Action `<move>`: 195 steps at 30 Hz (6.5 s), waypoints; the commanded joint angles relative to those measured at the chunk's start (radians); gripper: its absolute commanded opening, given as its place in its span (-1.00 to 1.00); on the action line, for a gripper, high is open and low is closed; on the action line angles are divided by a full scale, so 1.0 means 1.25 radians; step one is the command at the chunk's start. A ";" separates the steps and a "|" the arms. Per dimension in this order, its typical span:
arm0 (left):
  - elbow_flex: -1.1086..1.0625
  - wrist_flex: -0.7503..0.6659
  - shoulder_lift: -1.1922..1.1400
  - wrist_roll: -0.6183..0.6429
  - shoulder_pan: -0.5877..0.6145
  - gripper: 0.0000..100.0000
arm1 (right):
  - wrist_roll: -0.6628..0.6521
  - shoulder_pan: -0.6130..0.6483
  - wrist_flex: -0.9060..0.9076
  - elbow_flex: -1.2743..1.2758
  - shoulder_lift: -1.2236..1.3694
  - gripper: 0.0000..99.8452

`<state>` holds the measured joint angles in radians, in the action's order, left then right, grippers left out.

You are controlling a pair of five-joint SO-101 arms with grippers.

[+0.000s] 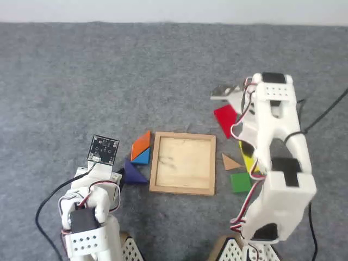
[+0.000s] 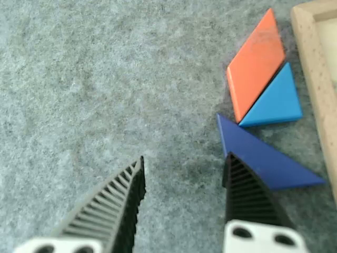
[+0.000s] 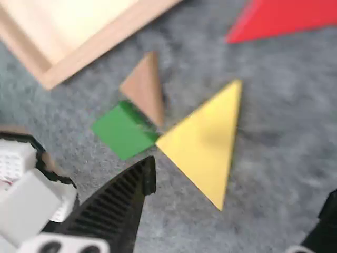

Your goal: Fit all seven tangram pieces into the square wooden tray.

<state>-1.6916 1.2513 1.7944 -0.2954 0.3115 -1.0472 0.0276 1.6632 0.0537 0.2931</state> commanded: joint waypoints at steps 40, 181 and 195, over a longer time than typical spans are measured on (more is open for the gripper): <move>0.006 0.005 -0.002 -0.007 0.000 -0.55 | -0.152 -0.093 -0.111 0.052 -0.249 -0.06; 0.006 0.005 -0.002 -0.007 0.000 -0.55 | -0.028 0.334 0.069 -0.205 -0.064 -0.44; 0.006 0.005 -0.002 -0.007 0.000 -0.55 | 0.077 0.501 -0.258 0.077 -0.063 -0.43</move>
<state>-1.6916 1.2513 1.7944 -0.2954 0.3115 -0.9628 0.6444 1.3886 0.1396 0.2302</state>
